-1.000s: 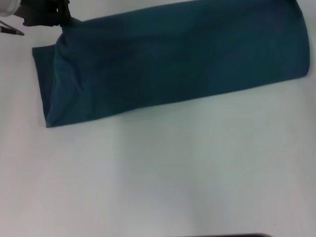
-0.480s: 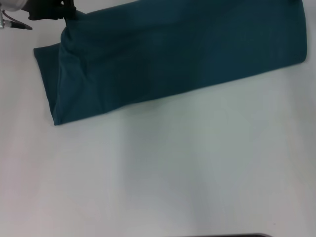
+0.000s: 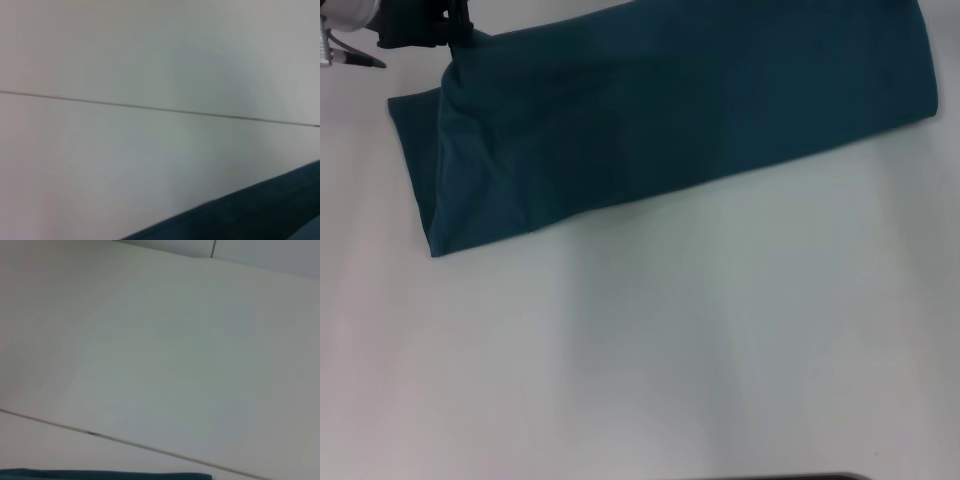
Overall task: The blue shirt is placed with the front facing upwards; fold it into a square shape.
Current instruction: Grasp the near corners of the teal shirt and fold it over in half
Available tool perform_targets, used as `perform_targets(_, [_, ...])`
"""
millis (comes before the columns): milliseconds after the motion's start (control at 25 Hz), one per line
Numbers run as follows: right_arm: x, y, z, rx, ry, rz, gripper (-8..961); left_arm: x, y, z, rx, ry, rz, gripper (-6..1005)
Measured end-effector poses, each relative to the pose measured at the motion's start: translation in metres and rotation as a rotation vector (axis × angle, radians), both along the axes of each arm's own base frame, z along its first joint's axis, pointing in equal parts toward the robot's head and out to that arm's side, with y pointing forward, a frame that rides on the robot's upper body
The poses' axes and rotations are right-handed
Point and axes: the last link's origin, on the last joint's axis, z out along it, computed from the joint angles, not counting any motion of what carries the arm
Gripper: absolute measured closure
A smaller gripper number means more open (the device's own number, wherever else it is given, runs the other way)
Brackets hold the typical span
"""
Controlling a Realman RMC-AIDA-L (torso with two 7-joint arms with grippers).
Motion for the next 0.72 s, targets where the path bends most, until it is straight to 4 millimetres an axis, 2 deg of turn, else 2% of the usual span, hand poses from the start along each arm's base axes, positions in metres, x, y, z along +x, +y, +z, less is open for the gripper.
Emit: perform_targets(720, [0.0045,-0.0004,-0.0066,-0.005,-0.056,0.031,898,-0.0013,0.0026,-0.0026,0.012,-0.016,0.025,983])
